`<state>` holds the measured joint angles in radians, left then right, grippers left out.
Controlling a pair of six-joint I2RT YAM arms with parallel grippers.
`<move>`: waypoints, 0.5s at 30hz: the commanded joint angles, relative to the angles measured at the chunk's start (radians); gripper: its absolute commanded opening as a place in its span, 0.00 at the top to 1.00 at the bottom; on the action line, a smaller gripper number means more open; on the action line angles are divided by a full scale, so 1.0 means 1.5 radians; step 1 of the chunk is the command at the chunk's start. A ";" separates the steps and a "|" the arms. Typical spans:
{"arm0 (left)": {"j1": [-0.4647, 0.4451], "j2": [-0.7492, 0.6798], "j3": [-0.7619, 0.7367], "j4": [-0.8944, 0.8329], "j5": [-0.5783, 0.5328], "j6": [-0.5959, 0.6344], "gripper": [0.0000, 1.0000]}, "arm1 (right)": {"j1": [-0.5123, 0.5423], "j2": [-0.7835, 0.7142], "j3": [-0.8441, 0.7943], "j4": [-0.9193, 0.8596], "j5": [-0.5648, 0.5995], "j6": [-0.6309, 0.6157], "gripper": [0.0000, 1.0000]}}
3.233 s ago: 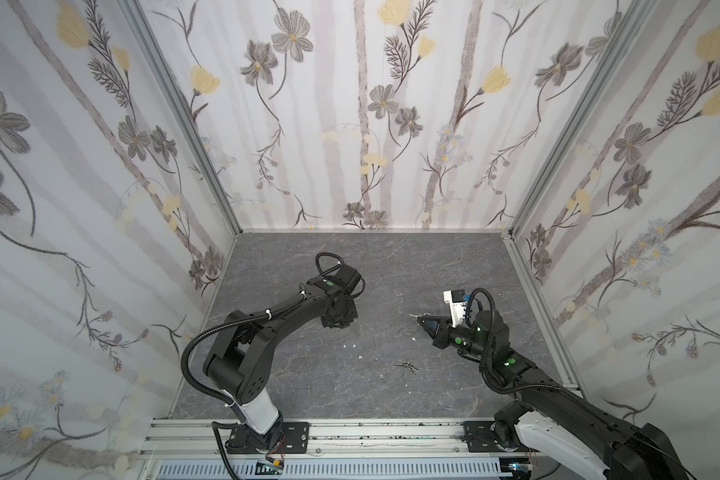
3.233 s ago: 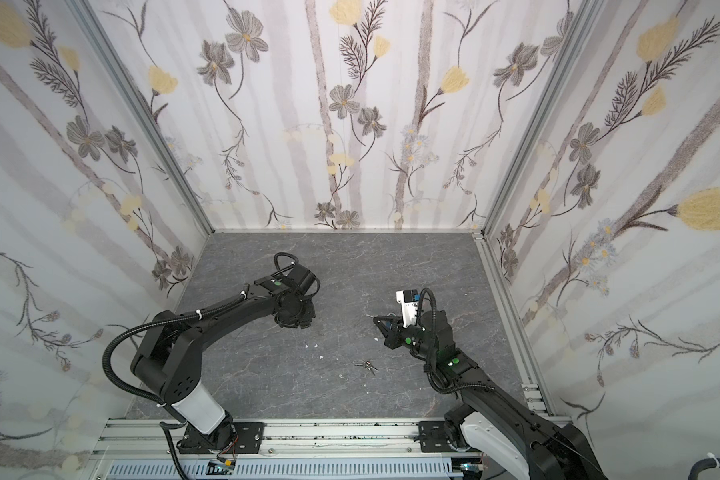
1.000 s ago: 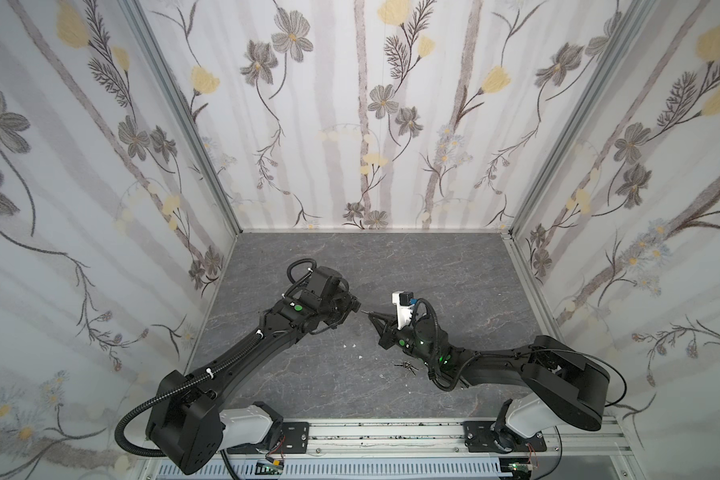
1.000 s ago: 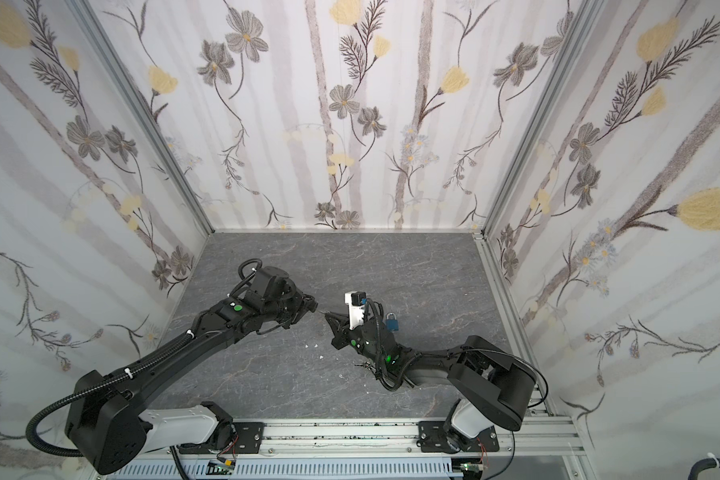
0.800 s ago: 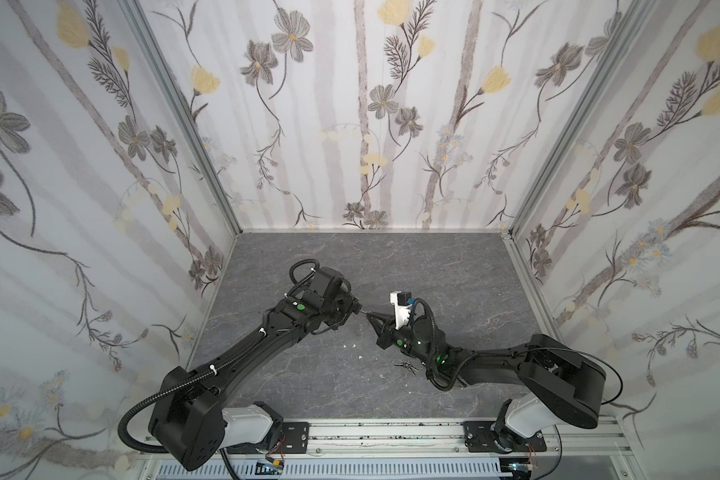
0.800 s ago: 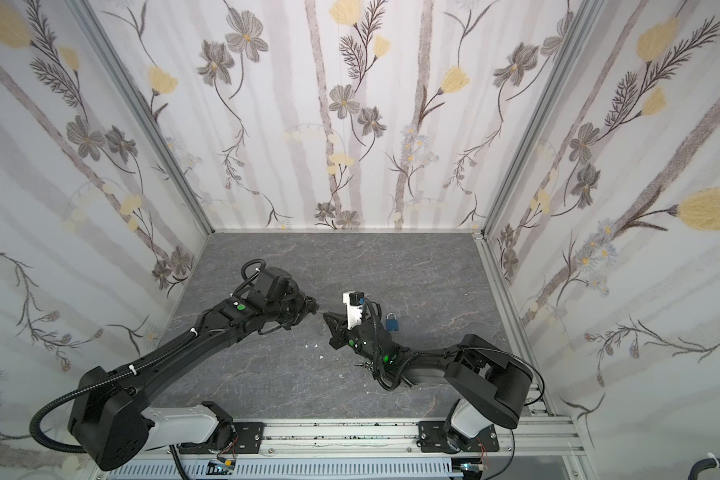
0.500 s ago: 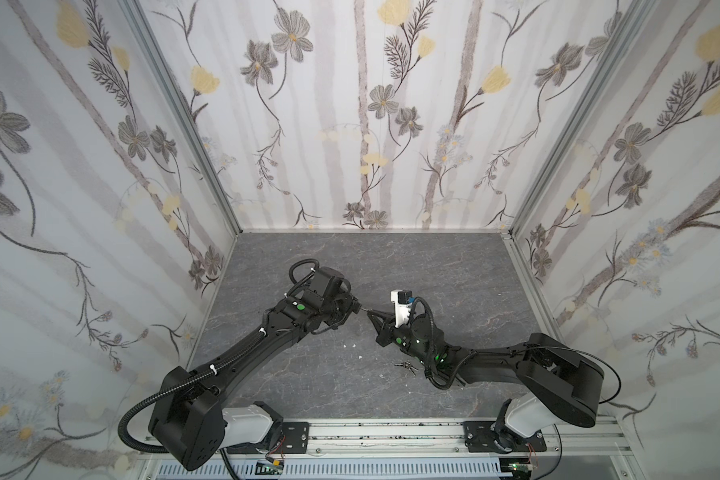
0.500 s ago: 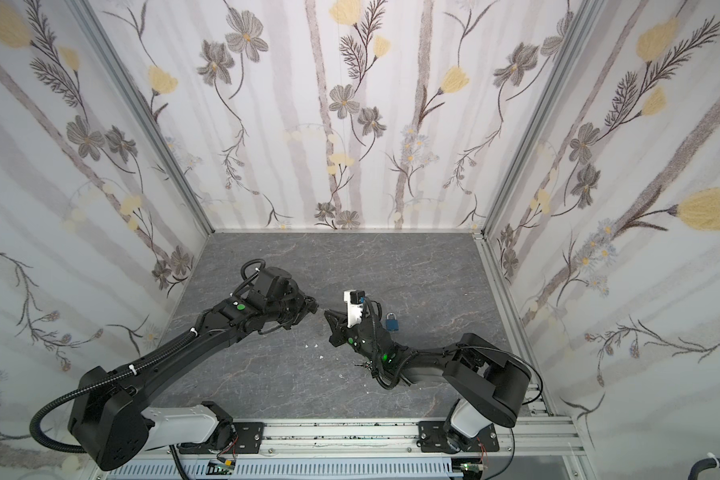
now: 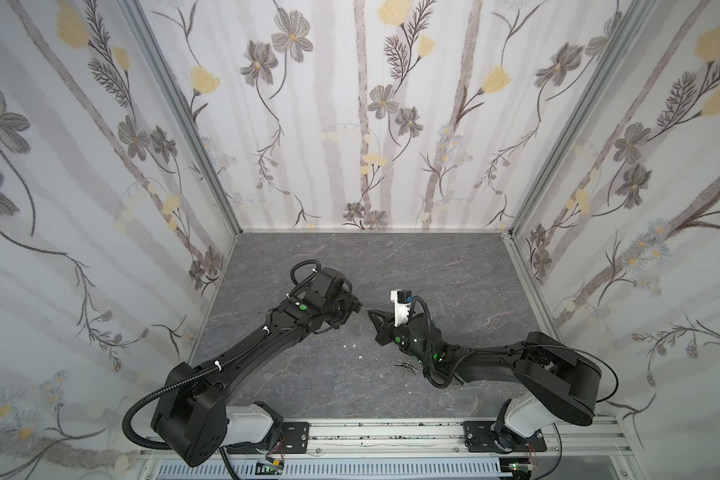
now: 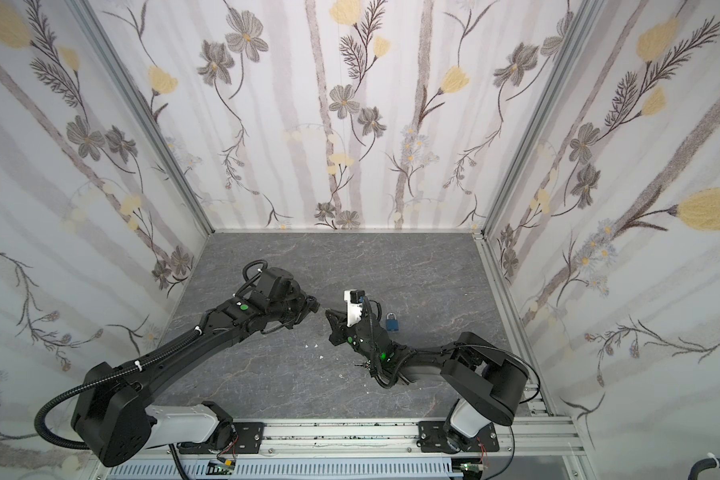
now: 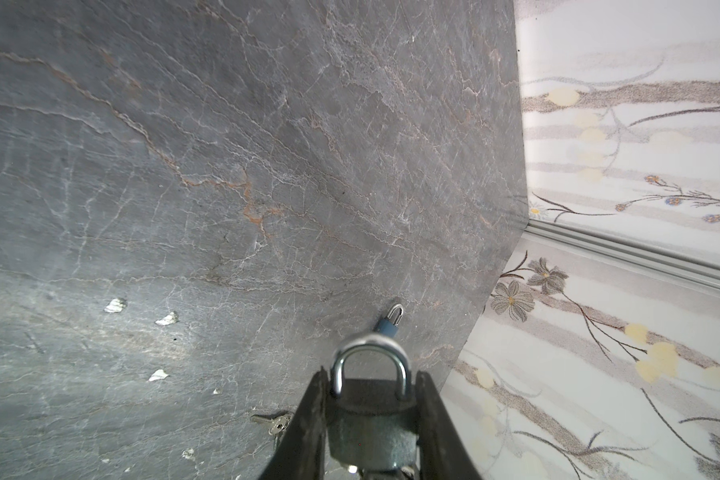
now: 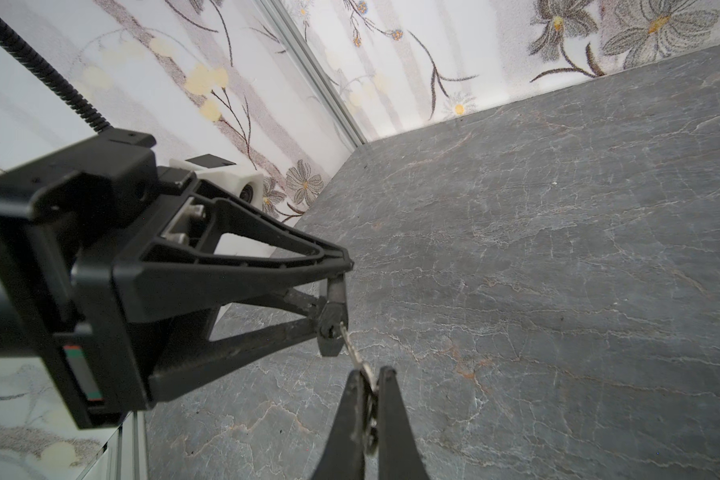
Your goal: Unlock with the key
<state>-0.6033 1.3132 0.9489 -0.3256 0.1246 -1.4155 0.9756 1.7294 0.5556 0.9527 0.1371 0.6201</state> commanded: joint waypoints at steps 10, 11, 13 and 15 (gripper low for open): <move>-0.011 0.009 -0.001 0.053 0.030 -0.014 0.86 | 0.001 0.009 0.012 0.026 -0.016 0.011 1.00; -0.013 0.010 -0.001 0.054 0.030 -0.015 0.86 | 0.001 0.010 0.014 0.026 -0.017 0.012 1.00; -0.015 0.013 0.000 0.055 0.031 -0.015 0.86 | 0.001 0.011 0.015 0.028 -0.017 0.013 1.00; -0.016 0.016 0.001 0.055 0.030 -0.015 0.86 | 0.001 0.009 0.014 0.034 -0.015 0.015 1.00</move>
<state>-0.6182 1.3323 0.9459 -0.2848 0.0978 -1.4216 0.9756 1.7401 0.5663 0.9463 0.1371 0.6361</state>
